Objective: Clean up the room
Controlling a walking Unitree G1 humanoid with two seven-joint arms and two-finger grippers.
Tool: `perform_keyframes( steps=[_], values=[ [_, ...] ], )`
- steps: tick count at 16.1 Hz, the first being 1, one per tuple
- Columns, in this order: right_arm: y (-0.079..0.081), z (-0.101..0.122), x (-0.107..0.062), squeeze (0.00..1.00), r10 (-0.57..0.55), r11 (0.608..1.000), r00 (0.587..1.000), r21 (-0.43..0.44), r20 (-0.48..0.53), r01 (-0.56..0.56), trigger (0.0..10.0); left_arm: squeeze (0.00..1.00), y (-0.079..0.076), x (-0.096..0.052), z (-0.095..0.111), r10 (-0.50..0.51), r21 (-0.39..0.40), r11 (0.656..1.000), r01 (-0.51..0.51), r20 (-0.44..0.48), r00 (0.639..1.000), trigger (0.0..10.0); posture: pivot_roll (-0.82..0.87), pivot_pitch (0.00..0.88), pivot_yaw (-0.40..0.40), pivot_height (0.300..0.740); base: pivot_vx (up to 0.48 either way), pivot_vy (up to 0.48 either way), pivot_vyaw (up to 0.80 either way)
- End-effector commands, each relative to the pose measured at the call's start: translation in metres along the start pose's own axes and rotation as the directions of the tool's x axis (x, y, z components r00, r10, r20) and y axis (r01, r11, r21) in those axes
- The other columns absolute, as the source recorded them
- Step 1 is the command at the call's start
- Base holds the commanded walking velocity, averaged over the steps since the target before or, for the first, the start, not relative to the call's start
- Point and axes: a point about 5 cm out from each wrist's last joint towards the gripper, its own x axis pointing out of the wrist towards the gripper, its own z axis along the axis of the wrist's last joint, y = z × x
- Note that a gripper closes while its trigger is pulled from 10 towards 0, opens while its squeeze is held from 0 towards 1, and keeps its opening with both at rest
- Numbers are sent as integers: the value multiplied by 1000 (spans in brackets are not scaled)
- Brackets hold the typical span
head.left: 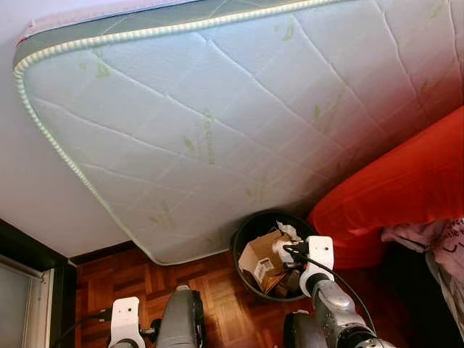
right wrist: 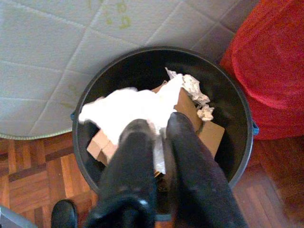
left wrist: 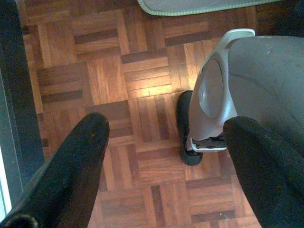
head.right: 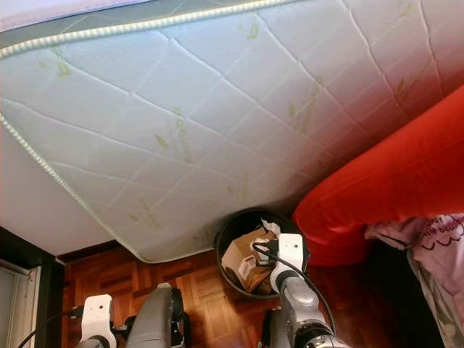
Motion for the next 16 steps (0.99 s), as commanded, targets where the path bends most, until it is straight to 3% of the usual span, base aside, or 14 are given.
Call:
perform_keyframes(
  steps=[1, 3, 16],
  values=[
    [1, -6, -1, 961, -2, 1000, 1000, 1, -29, 2, 10000, 0, -4, -5, -20, -23, 16, 1000, 24, -82, 996, 10000, 44, 241, 10, 630, 0, 0, 0],
    [1, -6, -1, 1000, -2, 1000, 1000, 1, -29, 2, 10000, 0, -4, -5, -20, -23, 19, 1000, 24, -83, 996, 10000, 44, 242, 11, 630, 0, 0, 0],
    [-1, -10, -2, 1000, -15, 1000, 999, -17, -46, 14, 10000, 0, -4, -4, -19, -29, 34, 999, 32, -82, 996, 10000, 45, 246, 11, 630, 0, 0, 0]
  ],
)
